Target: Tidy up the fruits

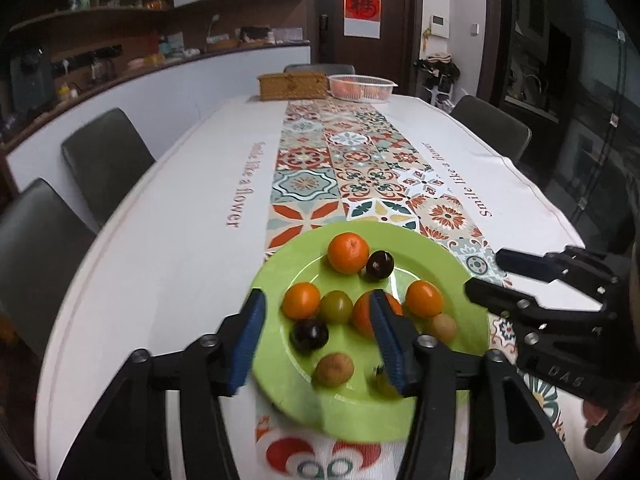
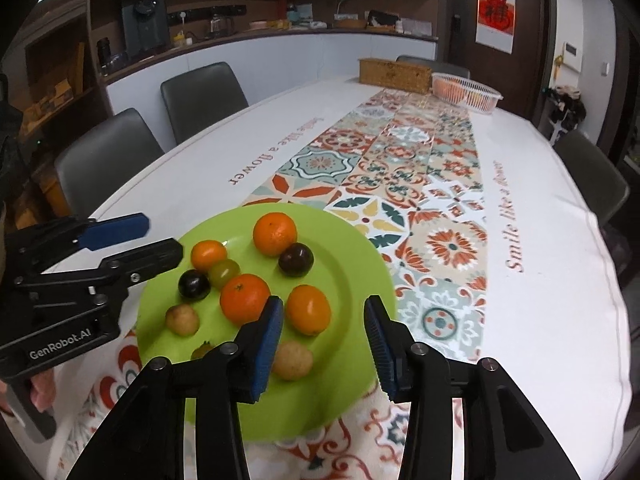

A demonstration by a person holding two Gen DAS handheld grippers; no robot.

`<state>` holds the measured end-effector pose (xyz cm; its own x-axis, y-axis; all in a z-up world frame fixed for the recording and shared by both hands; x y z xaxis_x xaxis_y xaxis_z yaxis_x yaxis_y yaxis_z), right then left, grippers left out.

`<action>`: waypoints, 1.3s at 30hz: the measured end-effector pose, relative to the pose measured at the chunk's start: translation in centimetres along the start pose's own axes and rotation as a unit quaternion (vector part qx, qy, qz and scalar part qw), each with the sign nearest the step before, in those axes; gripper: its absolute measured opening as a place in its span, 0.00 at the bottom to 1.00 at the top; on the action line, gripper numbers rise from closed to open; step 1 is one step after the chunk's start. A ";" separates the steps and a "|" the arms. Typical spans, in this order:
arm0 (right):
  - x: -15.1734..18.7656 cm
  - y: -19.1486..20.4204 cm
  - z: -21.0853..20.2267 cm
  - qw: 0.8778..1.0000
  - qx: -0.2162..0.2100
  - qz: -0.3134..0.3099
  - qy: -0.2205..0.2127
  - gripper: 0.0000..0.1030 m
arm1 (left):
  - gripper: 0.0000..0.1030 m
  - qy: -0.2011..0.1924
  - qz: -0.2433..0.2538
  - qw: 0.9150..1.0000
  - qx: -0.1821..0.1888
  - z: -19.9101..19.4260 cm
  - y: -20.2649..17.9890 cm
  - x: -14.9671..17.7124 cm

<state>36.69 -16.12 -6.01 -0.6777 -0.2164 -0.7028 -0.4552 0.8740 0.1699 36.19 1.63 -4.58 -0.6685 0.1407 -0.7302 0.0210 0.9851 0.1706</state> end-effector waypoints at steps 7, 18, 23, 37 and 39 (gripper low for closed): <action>0.7 1.3 -4.9 0.999 0.028 -0.010 -0.041 0.54 | 0.78 -0.033 -0.007 0.999 -0.040 -5.0 0.8 0.7; 3.5 3.2 -12.1 0.995 0.047 0.001 -0.090 0.71 | 0.95 -0.088 -0.003 0.991 -0.104 -12.8 1.0 3.5; 5.3 4.1 -14.6 0.994 0.049 0.000 -0.103 0.76 | 0.99 -0.096 -0.010 0.990 -0.102 -15.3 0.7 5.1; 9.3 5.7 -19.7 0.990 0.063 0.009 -0.129 0.82 | 1.00 -0.089 -0.032 0.993 -0.065 -19.6 -0.6 8.9; 9.6 6.0 -20.2 0.989 0.064 0.010 -0.131 0.82 | 1.00 -0.090 -0.034 0.993 -0.061 -20.3 -0.6 9.3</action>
<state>15.77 -21.79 2.21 -0.5061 -0.0928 -0.8575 -0.3554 0.9283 0.1092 14.88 0.32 1.92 -0.5217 0.0995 -0.8473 -0.1181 0.9752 0.1873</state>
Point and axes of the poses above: each gripper's, at about its wrist camera, not at the fingertips, and z roughly the way its jaws point, y to its left, x to its underside, the point moved 6 cm from there along z, roughly the way its jaws point, and after that the axes turned 13 degrees about -x, right-handed, at the moved point
